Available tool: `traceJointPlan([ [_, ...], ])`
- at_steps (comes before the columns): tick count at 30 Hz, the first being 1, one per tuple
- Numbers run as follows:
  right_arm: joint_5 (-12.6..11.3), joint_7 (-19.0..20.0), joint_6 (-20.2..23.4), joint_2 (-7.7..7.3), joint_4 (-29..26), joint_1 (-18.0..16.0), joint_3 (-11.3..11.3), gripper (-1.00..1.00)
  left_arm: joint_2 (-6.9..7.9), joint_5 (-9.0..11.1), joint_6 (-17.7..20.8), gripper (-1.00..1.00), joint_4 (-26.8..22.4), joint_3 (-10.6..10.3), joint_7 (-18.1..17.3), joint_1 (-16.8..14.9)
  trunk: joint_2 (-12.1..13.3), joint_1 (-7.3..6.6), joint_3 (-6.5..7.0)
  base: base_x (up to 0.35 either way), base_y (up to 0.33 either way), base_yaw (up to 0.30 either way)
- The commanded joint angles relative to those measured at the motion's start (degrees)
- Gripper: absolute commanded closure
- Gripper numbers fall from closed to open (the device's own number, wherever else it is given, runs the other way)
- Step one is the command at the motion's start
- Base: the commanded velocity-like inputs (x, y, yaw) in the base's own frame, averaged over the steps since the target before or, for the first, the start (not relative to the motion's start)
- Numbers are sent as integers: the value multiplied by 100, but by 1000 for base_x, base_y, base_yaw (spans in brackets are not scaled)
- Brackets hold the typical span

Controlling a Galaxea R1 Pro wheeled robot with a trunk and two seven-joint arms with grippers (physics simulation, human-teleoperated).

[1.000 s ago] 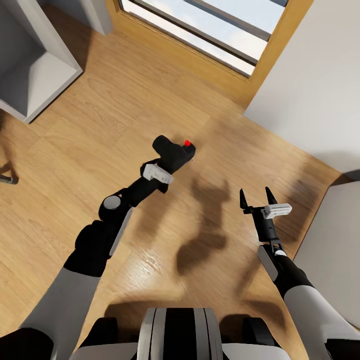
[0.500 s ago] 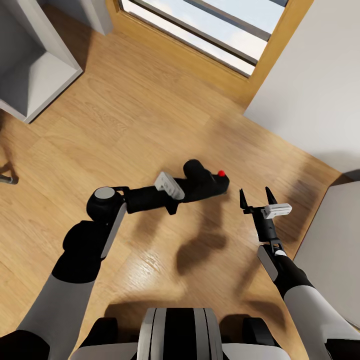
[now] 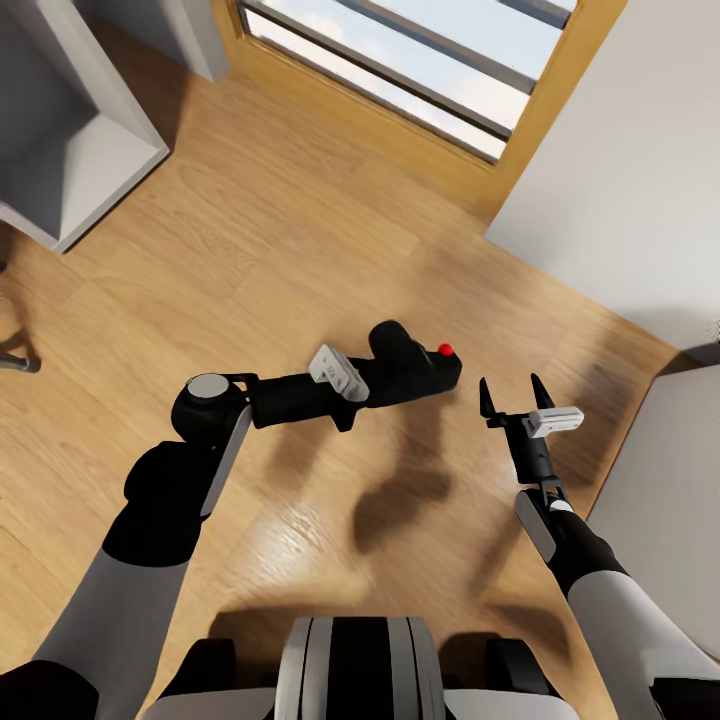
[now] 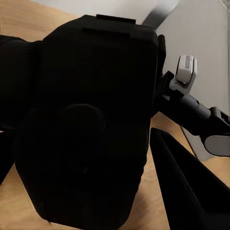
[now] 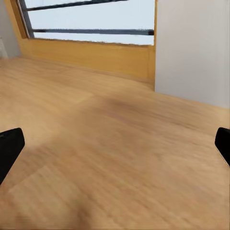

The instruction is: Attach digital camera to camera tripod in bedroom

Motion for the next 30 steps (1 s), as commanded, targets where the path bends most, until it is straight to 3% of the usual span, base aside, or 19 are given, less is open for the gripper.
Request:
traceJointPlan([
  [1, -53, 60, -6, 0, 4, -2, -4, -100, -2, -33, 33, 100, -5, 7, -47, -3, 0, -3, 20, 0, 0, 0],
  [8, -53, 67, -6, 0, 4, -2, 0, -100, 36, -33, 57, 100, 24, 9, -52, -2, 10, -21, 175, 0, 0, 0],
  [10, -48, 92, -2, 0, 33, -2, 10, -100, 235, -27, 471, 100, 73, 3, -195, -4, 13, -26, 220, 0, 0, 0],
  [12, -47, 99, 1, -3, 49, 3, 12, -100, 316, -22, 744, 100, 73, -2, -301, -6, 15, -31, 264, 0, 0, 0],
  [17, -45, 148, 1, -1, 103, 59, 19, -100, 376, -9, 1070, 100, 41, 6, -506, -5, 22, -44, 375, 0, 0, 0],
  [22, -41, 415, -5, 0, 152, 140, 30, -100, 427, 150, 1165, 100, 31, 183, -1239, -4, 29, -57, 485, 0, 0, 0],
  [26, -38, 529, -6, 0, 177, 163, 31, -100, 433, 181, 1255, 100, 30, 392, -1605, -2, 34, -68, 574, 0, 0, 0],
  [30, -38, 563, 0, 0, 194, 169, 32, -100, 435, 190, 1369, 100, 30, 537, -1729, -2, 39, -78, 663, 0, 0, 0],
])
